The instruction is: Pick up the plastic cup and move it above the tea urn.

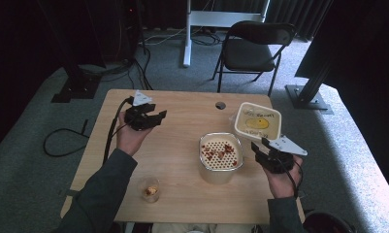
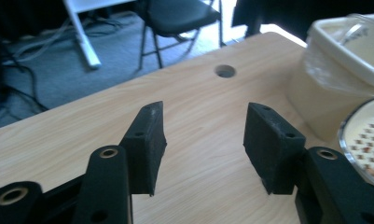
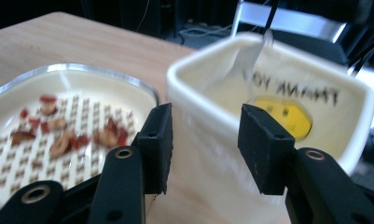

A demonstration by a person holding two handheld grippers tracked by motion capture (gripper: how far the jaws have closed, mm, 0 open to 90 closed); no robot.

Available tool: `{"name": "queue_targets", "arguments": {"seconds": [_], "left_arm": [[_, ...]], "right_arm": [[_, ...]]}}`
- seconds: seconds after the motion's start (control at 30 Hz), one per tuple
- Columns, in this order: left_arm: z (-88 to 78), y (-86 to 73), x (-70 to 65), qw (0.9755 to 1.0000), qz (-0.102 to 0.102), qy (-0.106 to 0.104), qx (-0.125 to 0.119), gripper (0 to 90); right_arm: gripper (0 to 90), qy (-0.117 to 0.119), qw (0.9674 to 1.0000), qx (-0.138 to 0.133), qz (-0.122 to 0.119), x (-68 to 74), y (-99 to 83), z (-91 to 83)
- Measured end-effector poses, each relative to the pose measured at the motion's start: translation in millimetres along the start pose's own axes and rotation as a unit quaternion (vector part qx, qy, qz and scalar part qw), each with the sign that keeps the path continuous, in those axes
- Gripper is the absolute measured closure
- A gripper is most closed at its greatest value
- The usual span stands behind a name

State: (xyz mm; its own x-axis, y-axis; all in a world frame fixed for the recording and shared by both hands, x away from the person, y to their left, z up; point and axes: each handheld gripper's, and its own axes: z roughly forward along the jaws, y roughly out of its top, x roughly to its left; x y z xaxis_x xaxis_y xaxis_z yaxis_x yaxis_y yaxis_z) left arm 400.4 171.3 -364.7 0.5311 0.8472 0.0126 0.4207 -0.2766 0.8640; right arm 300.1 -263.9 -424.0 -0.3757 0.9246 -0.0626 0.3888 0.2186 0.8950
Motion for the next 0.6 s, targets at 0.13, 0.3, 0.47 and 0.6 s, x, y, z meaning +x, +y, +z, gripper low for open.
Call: {"name": "queue_targets", "arguments": {"seconds": [0.13,0.3,0.47,0.6], "left_arm": [[-8.9,-16.7,11.2,0.9998,-0.016,0.012,-0.006,42.8],[-12.9,-43.0,23.3,0.9991,-0.030,0.029,0.008,39.7],[-14.9,-70.5,27.6,0.9984,-0.044,0.033,0.014,39.0],[-19.0,-87.2,26.6,0.9984,-0.048,0.024,0.015,38.9]], "right_arm": [[53.0,0.002,0.9996,0.019,0.018,1.4,-23.2,4.8],[52.3,-0.002,0.9985,0.046,0.029,1.3,-44.4,13.6],[51.6,-0.003,0.9977,0.061,0.030,0.7,-53.8,18.2],[50.5,-0.006,0.9962,0.086,0.015,0.6,-68.5,25.8]]}}
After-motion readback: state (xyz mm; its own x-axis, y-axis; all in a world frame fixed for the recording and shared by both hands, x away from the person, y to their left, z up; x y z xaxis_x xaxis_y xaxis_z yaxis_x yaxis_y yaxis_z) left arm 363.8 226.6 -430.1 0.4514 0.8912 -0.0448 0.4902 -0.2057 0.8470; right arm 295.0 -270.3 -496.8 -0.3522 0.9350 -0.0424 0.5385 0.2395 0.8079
